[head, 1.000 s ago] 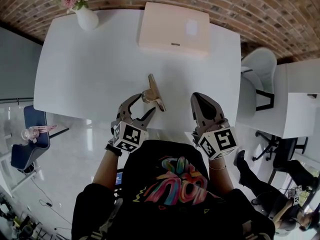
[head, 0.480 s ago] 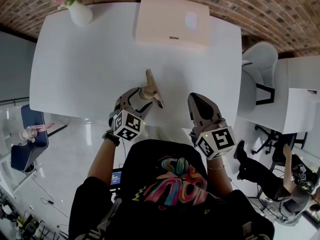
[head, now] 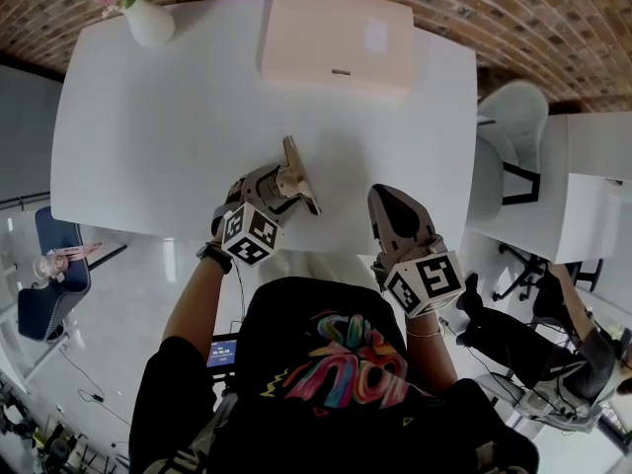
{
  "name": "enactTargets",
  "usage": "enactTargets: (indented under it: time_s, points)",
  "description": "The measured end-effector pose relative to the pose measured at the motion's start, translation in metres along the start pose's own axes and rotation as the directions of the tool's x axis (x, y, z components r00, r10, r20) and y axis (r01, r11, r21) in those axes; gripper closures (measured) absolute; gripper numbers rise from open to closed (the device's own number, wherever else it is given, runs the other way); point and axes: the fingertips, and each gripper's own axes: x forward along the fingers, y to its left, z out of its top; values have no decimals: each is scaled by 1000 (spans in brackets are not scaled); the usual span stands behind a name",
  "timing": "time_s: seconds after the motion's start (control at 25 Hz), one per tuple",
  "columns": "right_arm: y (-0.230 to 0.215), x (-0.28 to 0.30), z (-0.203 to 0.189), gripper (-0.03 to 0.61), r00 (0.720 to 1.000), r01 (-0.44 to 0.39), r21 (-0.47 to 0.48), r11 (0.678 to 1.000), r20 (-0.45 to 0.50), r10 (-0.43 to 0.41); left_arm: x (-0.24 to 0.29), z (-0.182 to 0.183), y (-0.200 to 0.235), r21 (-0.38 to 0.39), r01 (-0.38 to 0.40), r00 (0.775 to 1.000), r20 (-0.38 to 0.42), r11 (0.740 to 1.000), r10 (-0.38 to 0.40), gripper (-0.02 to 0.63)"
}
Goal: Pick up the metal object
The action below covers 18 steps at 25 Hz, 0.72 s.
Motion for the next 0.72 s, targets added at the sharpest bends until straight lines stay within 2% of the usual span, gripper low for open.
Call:
enactTargets:
  time_s: [0.44, 0.6, 0.72]
  points:
    - [-6, 10, 0, 558, 1000, 3, 23, 1000, -15, -2, 12, 4, -1, 93, 120, 993, -9, 988, -120, 318]
    - [-8, 13, 1, 558, 1000, 1, 25, 1000, -16, 0, 13, 6, -2, 133, 139, 990, -14, 981, -138, 318]
    - [-9, 15, 3, 558, 1000, -3, 27, 1000, -16, 3, 12, 7, -2, 130, 144, 990, -16, 981, -143, 318]
